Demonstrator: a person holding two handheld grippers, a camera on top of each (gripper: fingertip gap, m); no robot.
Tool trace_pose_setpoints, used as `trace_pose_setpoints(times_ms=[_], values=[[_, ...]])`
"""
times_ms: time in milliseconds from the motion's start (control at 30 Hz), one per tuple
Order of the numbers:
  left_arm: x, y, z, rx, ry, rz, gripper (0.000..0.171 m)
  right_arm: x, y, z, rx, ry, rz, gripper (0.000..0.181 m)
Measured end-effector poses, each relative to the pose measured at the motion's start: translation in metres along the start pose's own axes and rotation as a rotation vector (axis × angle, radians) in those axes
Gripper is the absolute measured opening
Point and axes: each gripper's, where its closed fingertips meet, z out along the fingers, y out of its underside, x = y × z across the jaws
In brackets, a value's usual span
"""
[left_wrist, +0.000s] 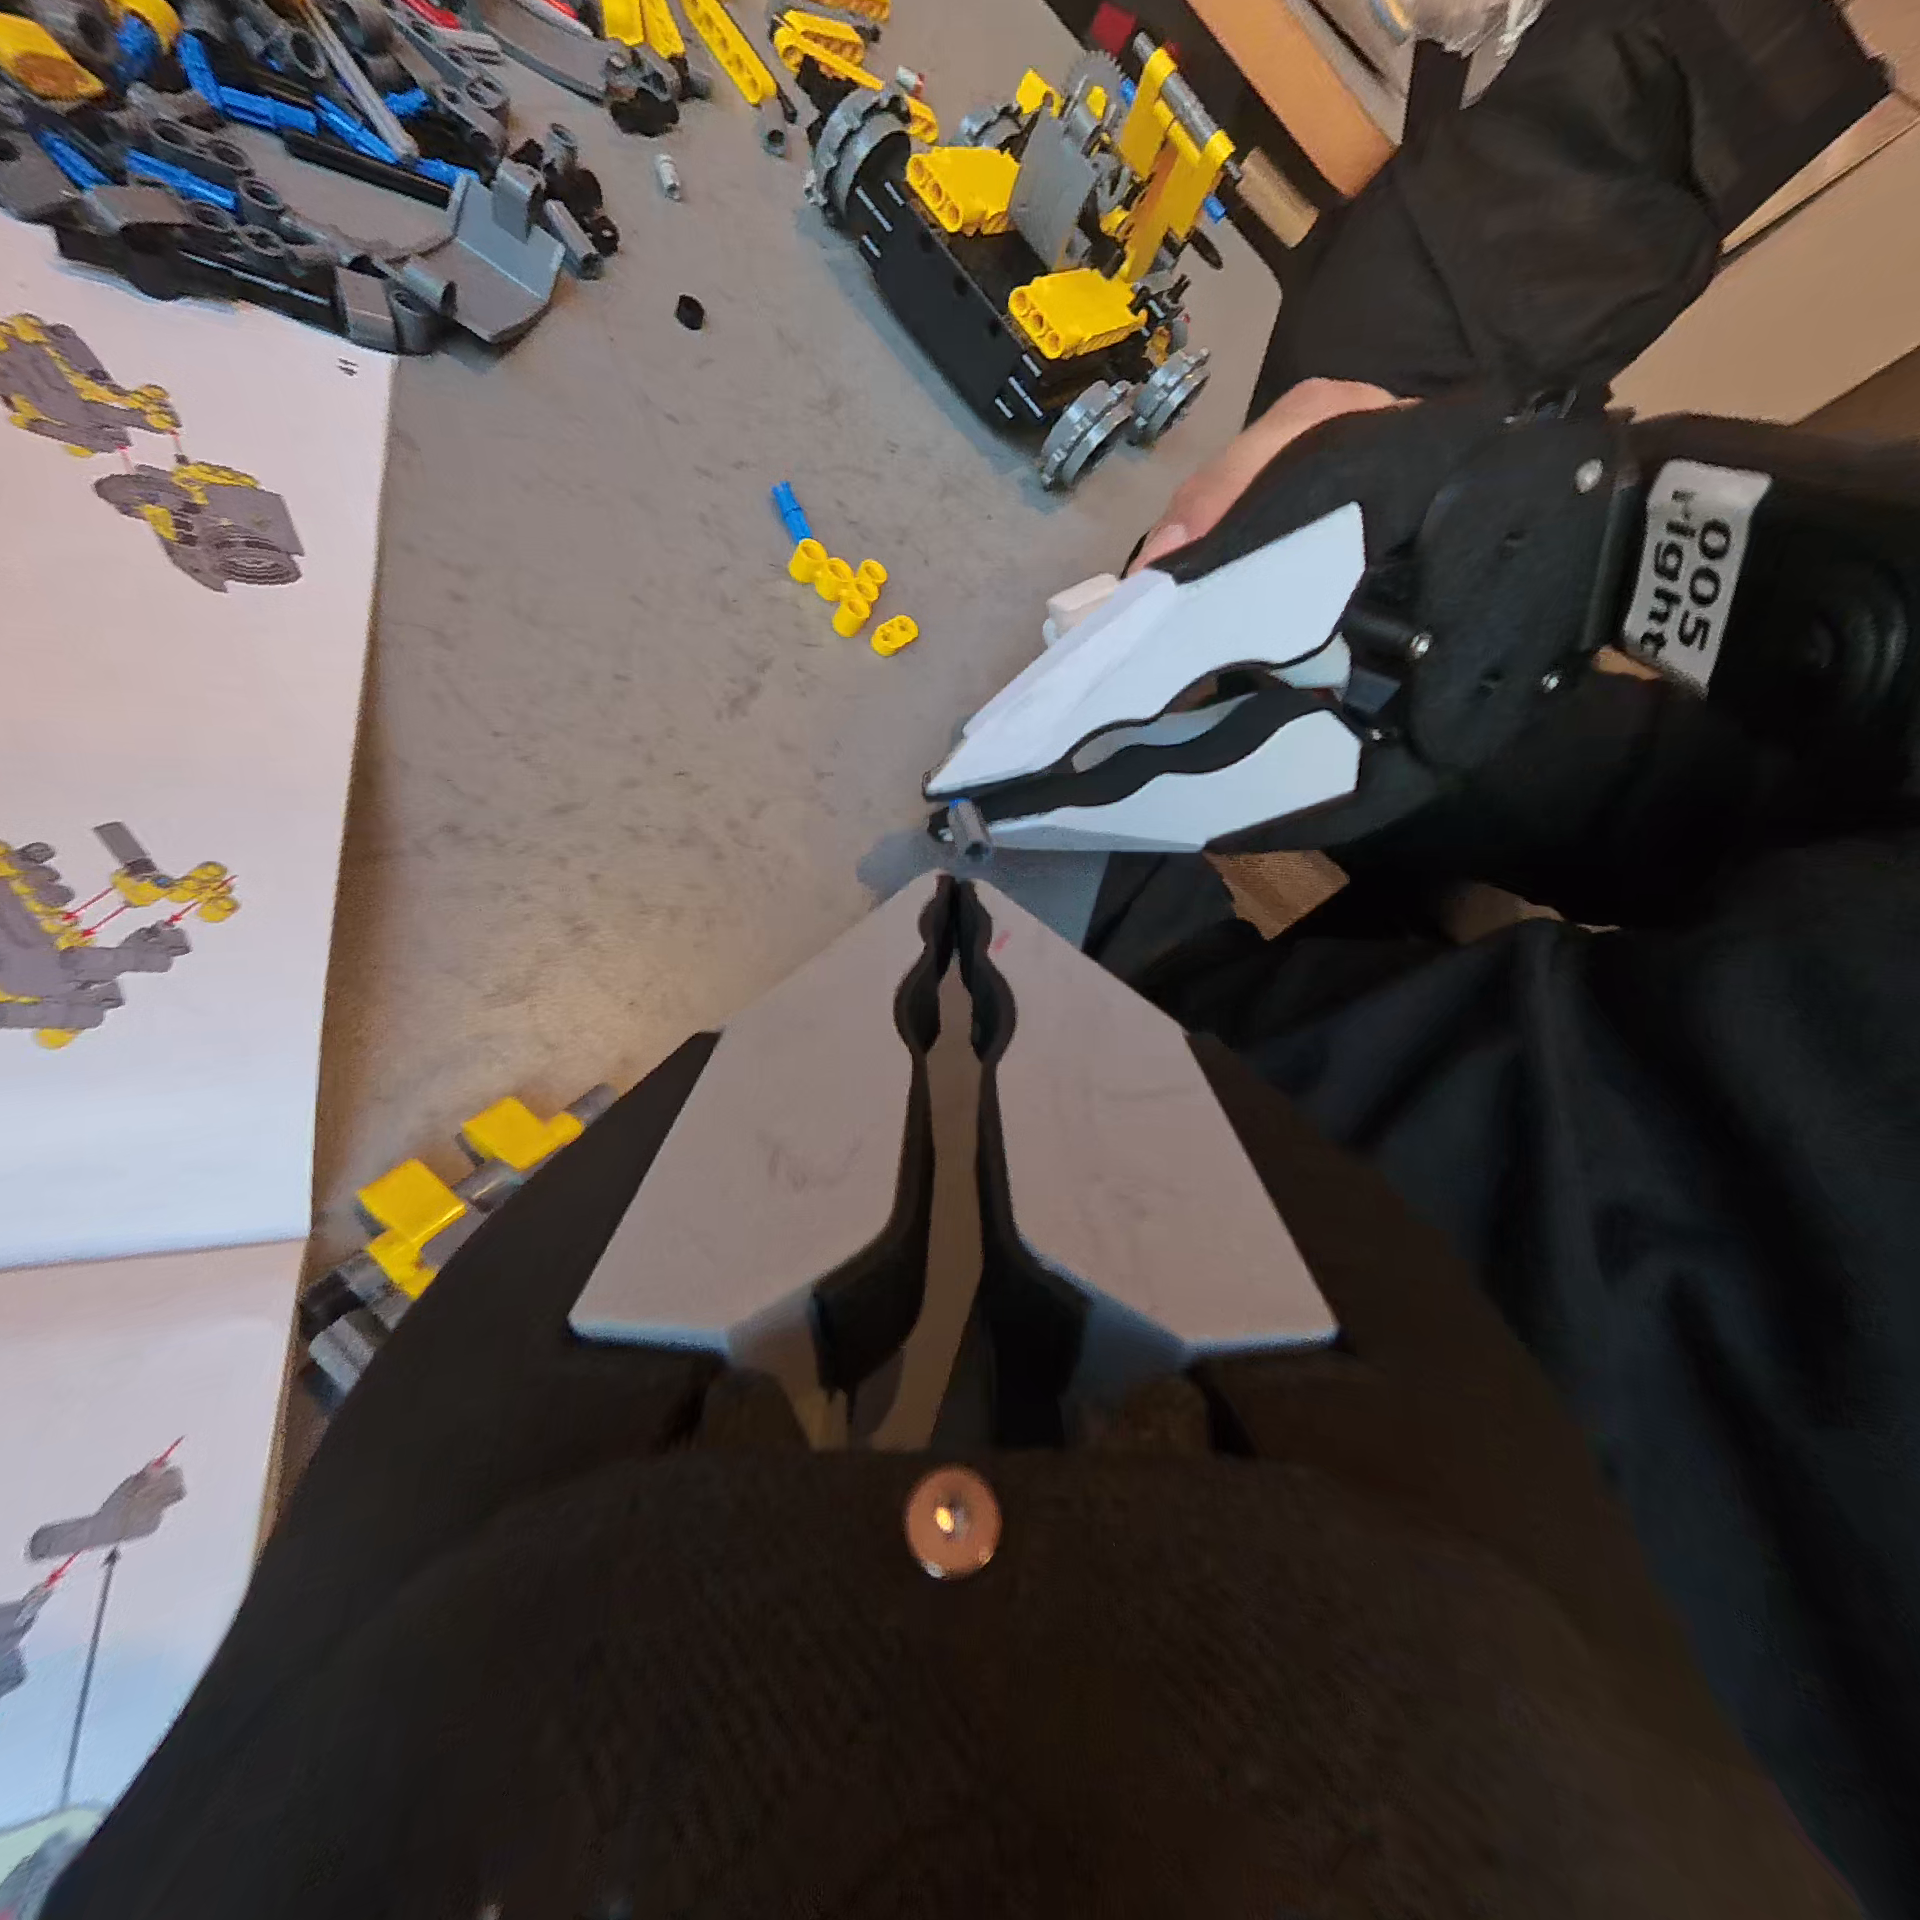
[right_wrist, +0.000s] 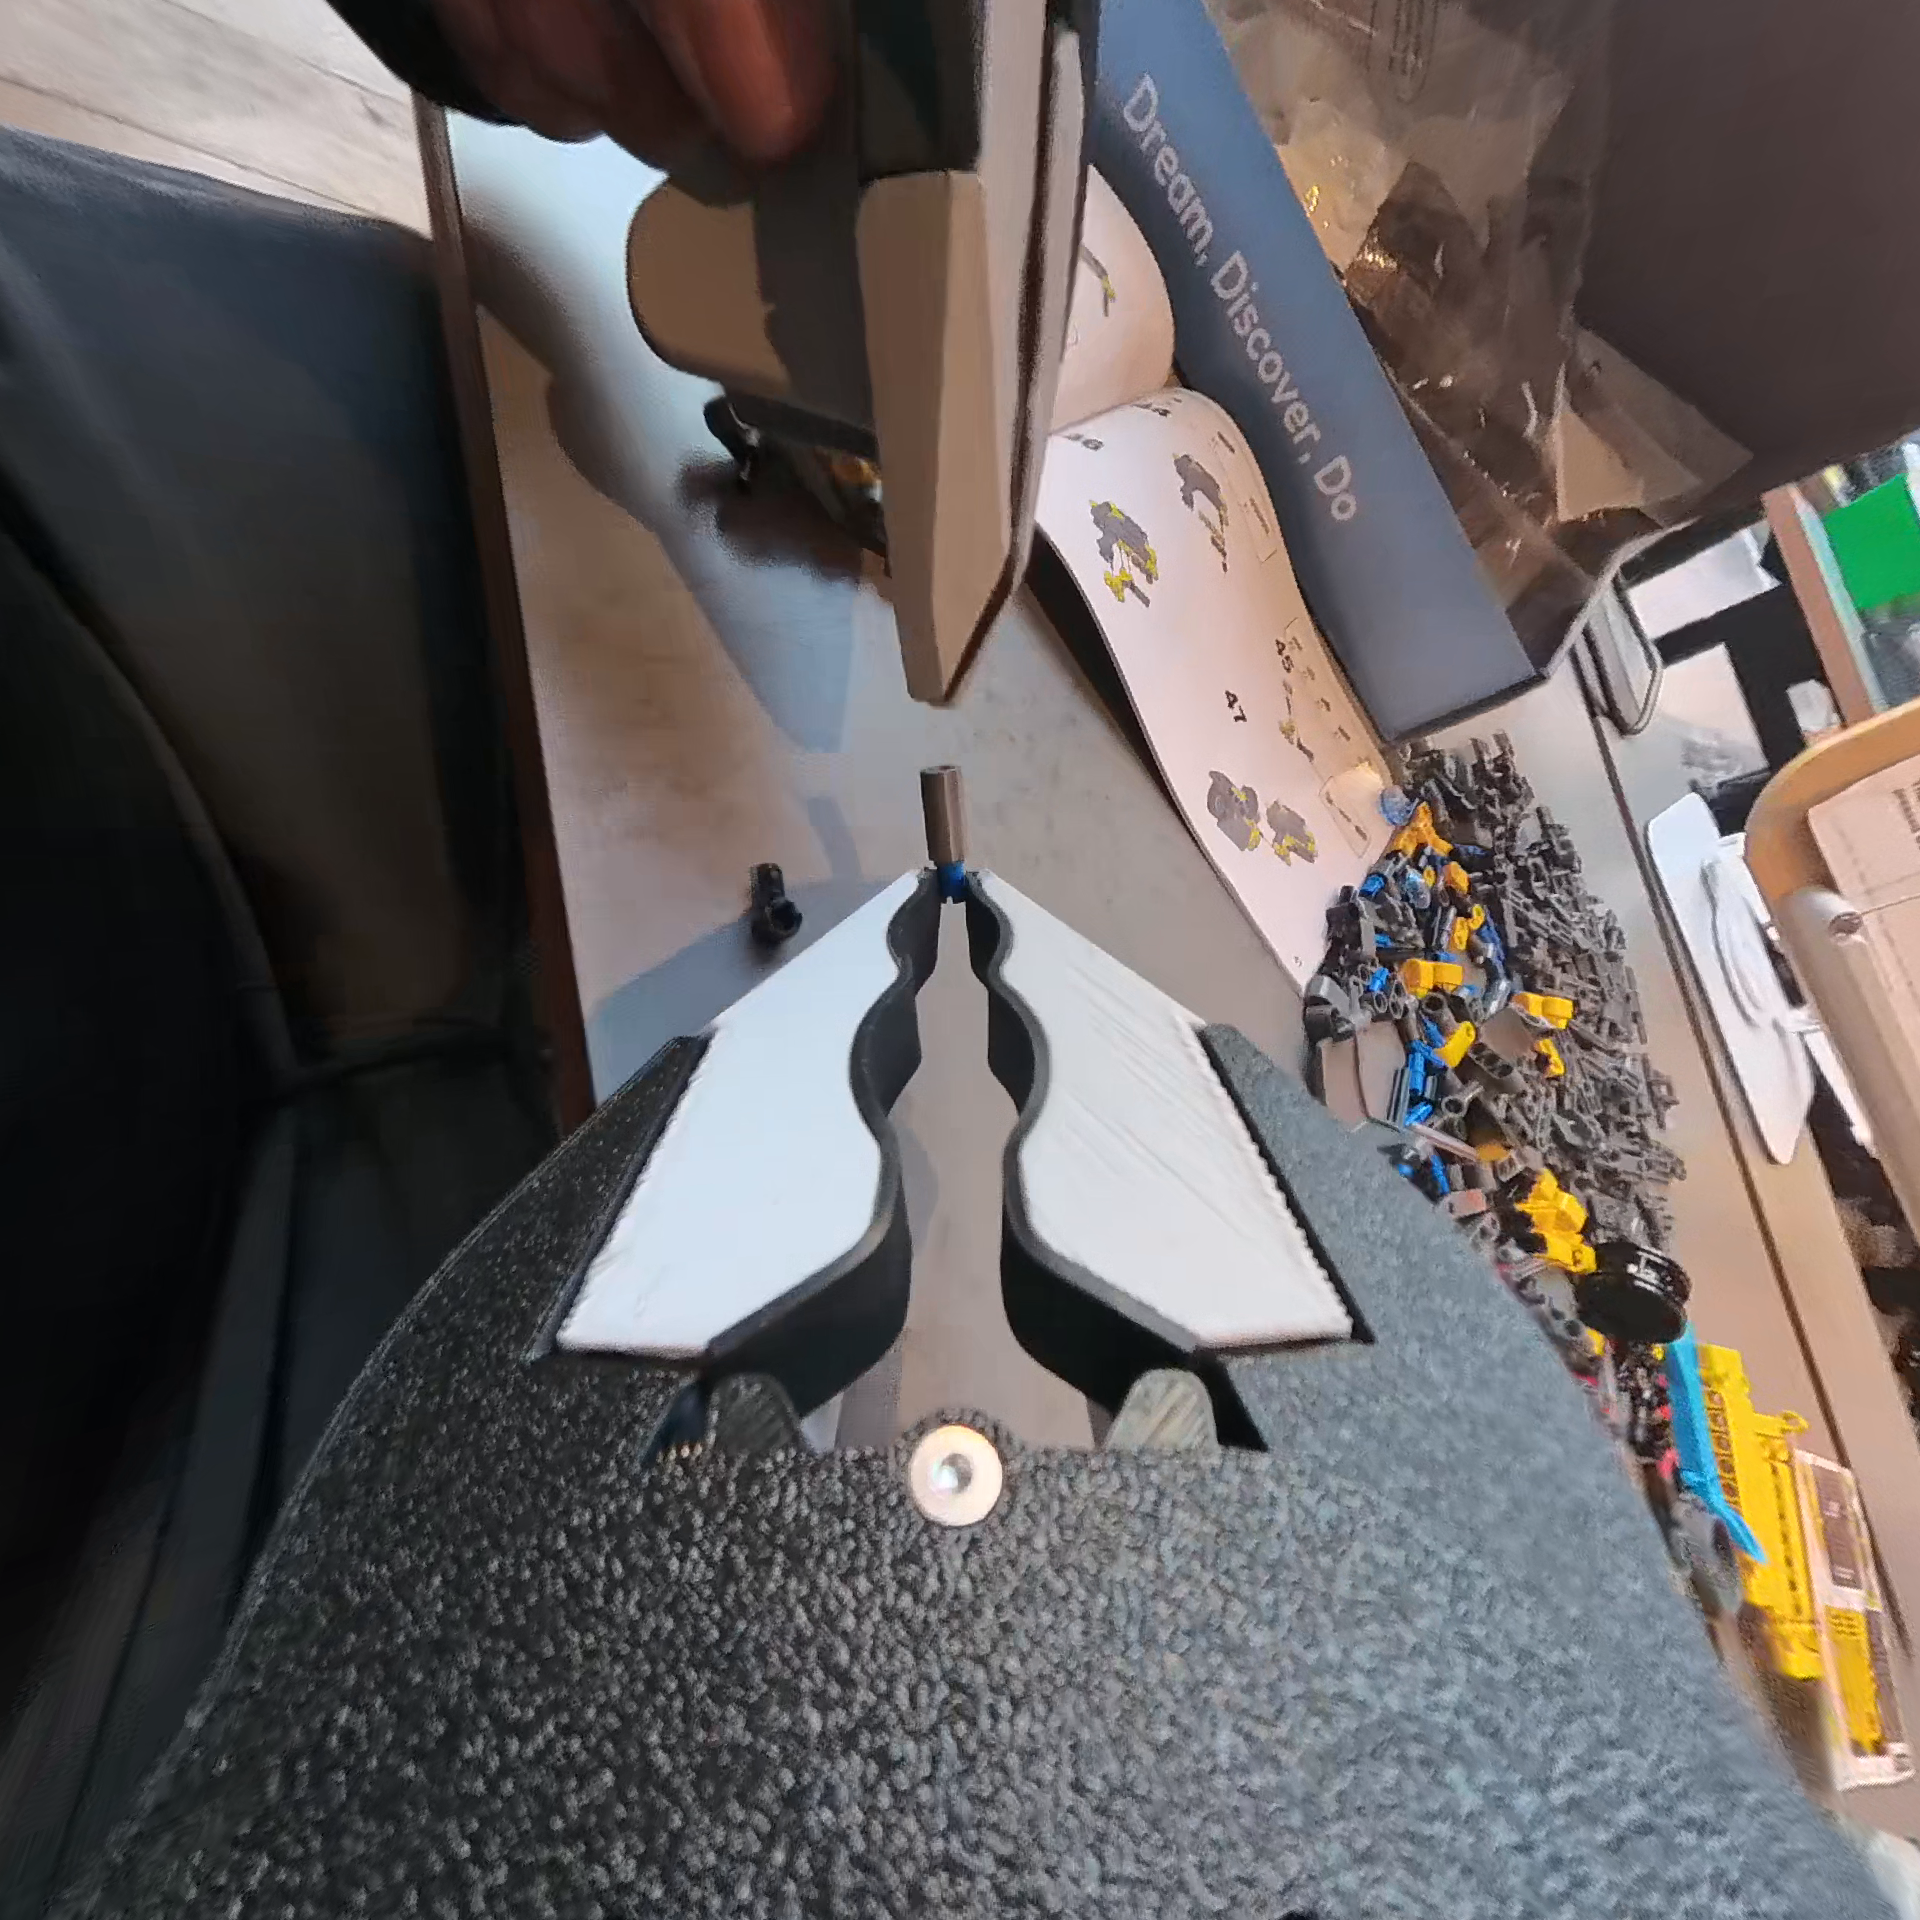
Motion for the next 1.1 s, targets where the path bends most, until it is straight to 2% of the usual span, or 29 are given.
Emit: trace_pose_setpoints(times_ms=[133, 333, 433, 533, 600, 767, 900, 1100], values=[[-0.001, -0.001, -0.002, 0.007, -0.032, 0.061, 0.000, 0.000, 0.001, -0.001, 0.031, -0.061, 0.110, 0.003], [0.009, -0.003, 0.001, 0.023, -0.055, 0.184, 0.016, -0.001, -0.021, -0.013, 0.175, -0.273, 0.436, 0.003], [0.018, -0.009, 0.001, 0.049, -0.098, 0.327, 0.023, -0.002, -0.034, -0.022, 0.258, -0.431, 0.638, 0.003], [0.018, -0.015, 0.001, 0.049, -0.235, 0.504, 0.043, 0.000, -0.042, -0.030, 0.330, -0.554, 0.801, 0.003], [0.018, -0.015, 0.002, 0.038, -0.311, 0.611, 0.047, 0.003, -0.044, -0.034, 0.355, -0.624, 0.891, 0.004], [0.015, -0.016, 0.003, -0.004, -0.460, 0.829, 0.046, 0.006, -0.051, -0.045, 0.431, -0.835, 1.122, 0.003], [0.020, -0.023, 0.003, 0.006, -0.551, 0.976, 0.045, 0.002, -0.048, -0.043, 0.423, -0.931, 1.230, 0.003], [0.027, -0.021, 0.007, 0.008, -0.546, 1.042, 0.026, -0.003, -0.049, -0.044, 0.418, -1.000, 1.280, 0.003]])
